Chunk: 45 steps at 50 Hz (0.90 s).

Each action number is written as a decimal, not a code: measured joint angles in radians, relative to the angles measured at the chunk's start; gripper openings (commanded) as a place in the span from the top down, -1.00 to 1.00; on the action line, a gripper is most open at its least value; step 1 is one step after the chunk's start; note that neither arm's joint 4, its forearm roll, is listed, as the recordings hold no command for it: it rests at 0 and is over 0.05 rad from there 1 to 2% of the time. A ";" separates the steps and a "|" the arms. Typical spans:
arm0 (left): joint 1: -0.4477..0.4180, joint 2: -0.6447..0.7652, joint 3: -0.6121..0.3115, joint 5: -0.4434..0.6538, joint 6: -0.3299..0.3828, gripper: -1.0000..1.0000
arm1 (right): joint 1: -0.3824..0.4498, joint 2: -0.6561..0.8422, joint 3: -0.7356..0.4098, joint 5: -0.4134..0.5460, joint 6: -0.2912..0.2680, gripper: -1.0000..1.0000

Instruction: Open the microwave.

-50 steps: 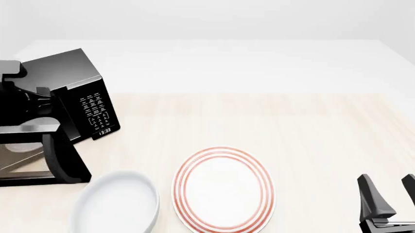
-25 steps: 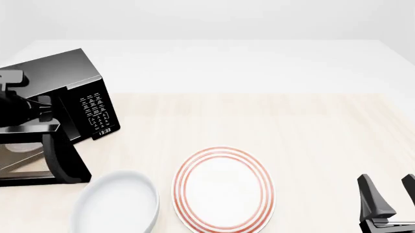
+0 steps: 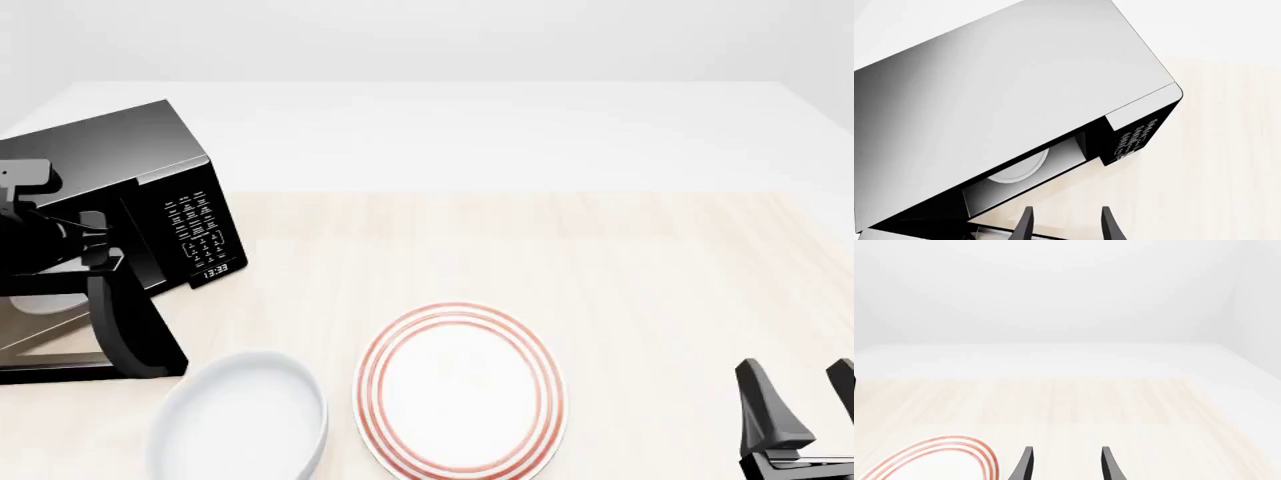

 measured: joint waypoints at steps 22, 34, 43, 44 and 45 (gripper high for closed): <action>0.004 -0.042 0.041 0.002 -0.016 -1.00 | 0.000 0.000 0.000 0.000 0.000 -1.00; 0.006 -0.073 0.065 0.007 -0.019 -1.00 | 0.000 0.000 0.000 0.000 0.000 -1.00; 0.013 -0.104 0.089 0.016 -0.018 -1.00 | 0.000 0.000 0.000 0.000 0.000 -1.00; 0.013 -0.107 0.092 0.017 -0.018 -1.00 | 0.000 0.000 0.000 0.000 0.000 -1.00; 0.014 -0.111 0.094 0.018 -0.018 -1.00 | 0.000 0.000 0.000 0.000 0.000 -1.00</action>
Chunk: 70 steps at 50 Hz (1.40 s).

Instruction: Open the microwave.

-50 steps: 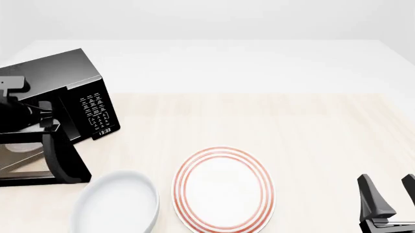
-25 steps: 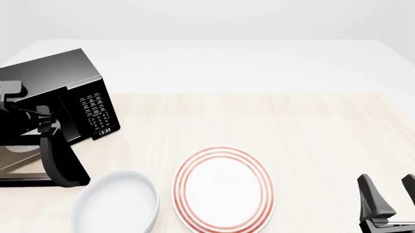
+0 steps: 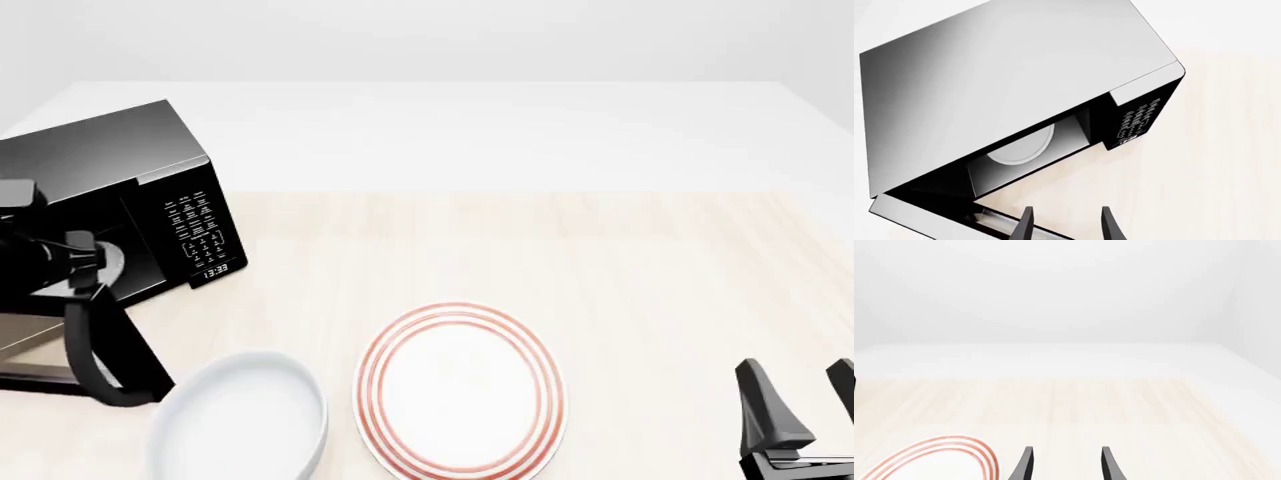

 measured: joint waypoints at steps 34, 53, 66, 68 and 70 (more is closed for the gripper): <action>0.008 -0.102 0.070 0.026 -0.041 -1.00 | 0.000 0.000 0.000 0.000 0.000 -1.00; 0.035 -0.150 0.100 0.041 -0.056 -1.00 | 0.000 0.000 0.000 0.000 0.000 -1.00; 0.050 -0.173 0.112 0.051 -0.069 -1.00 | 0.000 0.000 0.000 0.000 0.000 -1.00; 0.051 -0.174 0.113 0.052 -0.071 -1.00 | 0.000 0.000 0.000 0.000 0.000 -1.00; 0.052 -0.175 0.113 0.053 -0.072 -1.00 | 0.000 0.000 0.000 0.000 0.000 -1.00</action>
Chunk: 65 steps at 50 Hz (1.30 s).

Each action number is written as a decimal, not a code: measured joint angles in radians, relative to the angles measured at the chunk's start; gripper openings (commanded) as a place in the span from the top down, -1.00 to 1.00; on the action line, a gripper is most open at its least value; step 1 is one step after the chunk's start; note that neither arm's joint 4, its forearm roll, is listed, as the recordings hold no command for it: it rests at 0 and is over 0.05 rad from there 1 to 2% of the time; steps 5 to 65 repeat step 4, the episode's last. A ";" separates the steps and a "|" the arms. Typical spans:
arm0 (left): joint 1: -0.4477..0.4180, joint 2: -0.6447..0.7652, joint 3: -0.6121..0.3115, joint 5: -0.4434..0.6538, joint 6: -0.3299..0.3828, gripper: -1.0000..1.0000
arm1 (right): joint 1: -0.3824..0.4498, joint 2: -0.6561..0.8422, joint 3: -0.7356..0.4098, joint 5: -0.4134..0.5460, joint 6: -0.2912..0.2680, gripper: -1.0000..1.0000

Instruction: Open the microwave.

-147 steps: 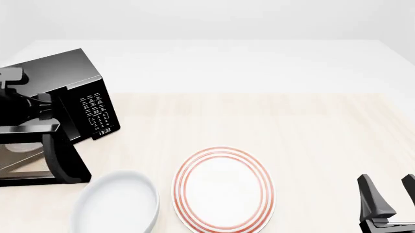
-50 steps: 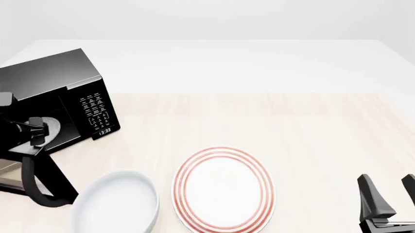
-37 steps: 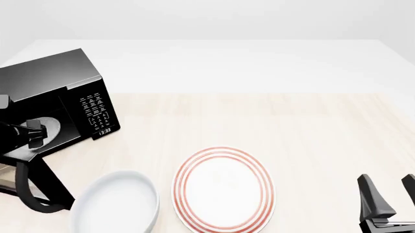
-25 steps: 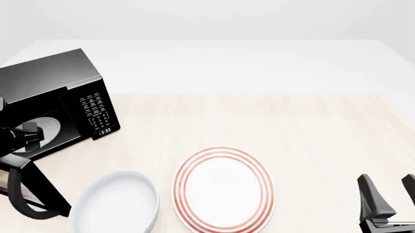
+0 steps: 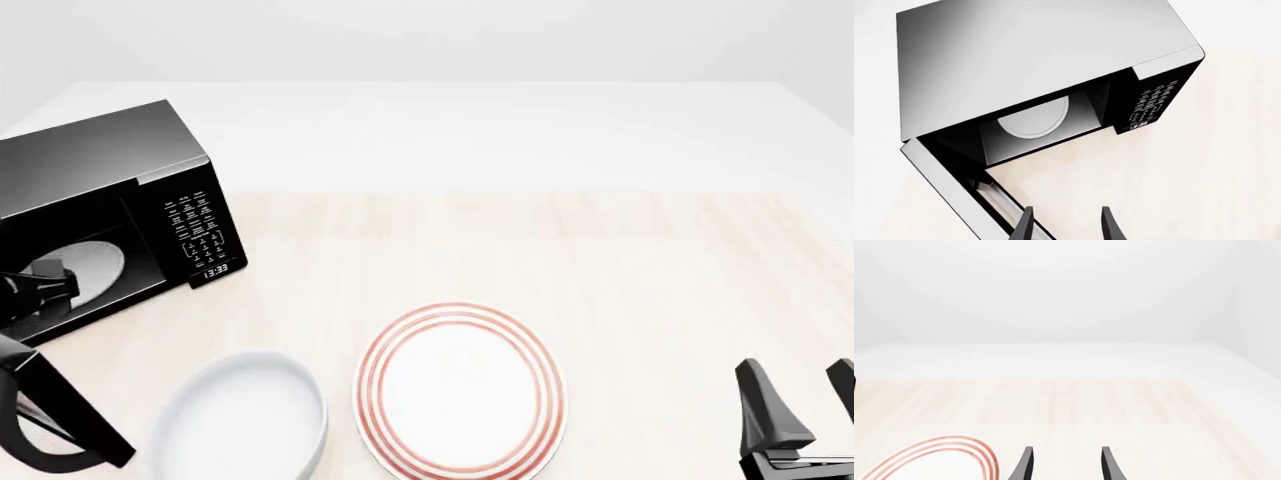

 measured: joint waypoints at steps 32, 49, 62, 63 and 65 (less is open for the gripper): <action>0.001 -0.002 0.001 0.001 -0.002 -1.00 | 0.000 0.000 0.000 0.000 0.000 -1.00; 0.001 -0.002 0.001 0.001 -0.002 -1.00 | 0.000 0.000 0.000 0.000 0.000 -1.00; 0.001 -0.002 0.001 0.001 -0.002 -1.00 | 0.000 0.000 0.000 0.000 0.000 -1.00; 0.001 -0.002 0.001 0.001 -0.002 -1.00 | 0.000 0.000 0.000 0.000 0.000 -1.00; 0.001 -0.002 0.001 0.001 -0.002 -1.00 | 0.000 0.000 0.000 0.000 0.000 -1.00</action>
